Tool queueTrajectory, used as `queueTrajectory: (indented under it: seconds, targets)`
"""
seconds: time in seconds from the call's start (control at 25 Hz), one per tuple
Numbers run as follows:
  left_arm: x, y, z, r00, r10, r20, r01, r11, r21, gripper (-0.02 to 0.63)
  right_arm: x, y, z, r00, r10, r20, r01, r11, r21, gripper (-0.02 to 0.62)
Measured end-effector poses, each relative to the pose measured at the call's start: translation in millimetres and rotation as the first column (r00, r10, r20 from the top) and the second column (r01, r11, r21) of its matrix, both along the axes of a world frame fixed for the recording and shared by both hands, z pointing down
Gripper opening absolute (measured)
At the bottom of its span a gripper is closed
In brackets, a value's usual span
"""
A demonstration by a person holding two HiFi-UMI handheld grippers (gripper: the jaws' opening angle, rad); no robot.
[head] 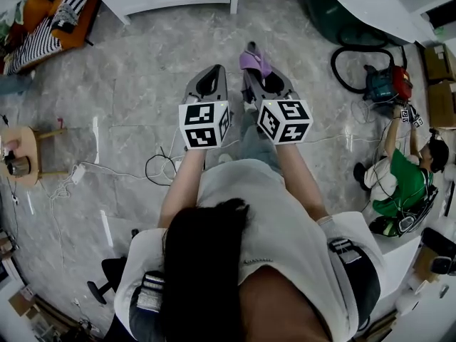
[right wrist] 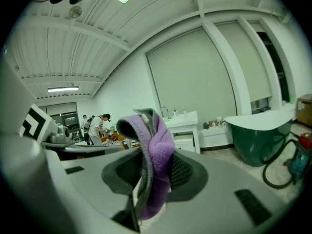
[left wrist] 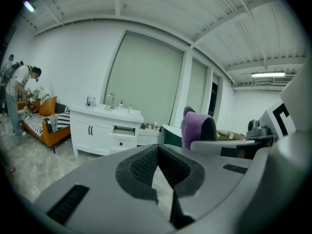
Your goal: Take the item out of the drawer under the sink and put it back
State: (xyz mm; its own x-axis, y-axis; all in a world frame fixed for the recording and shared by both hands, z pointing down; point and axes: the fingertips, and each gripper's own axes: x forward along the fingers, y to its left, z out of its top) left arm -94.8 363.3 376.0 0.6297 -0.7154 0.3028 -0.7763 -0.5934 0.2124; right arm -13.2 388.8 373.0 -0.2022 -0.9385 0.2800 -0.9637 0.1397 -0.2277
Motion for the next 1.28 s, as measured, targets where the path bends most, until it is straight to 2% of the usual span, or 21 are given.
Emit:
queueTrajectory:
  seconds: [0.44, 0.72, 1.28]
  targets:
    - [52.3, -98.8, 0.8, 0.996, -0.088, 0.009, 0.088, 0.996, -0.026, 0.005, 59.2, -108.7, -7.7, 0.998, -0.063, 0.013, 0.063, 0.998, -0.003, 0.129]
    - [83.9, -149.8, -9.7, 0.992, -0.129, 0.011, 0.129, 0.991, -0.024, 0.005, 100.9, -156.2, -5.9, 0.996, -0.082, 0.036, 0.083, 0.996, -0.026, 0.129]
    - [146.4, -242.4, -7.2, 0.982, -0.190, 0.010, 0.191, 0.981, -0.042, 0.005, 152.7, -250.0, -1.3, 0.987, -0.158, 0.040, 0.160, 0.986, -0.048, 0.129]
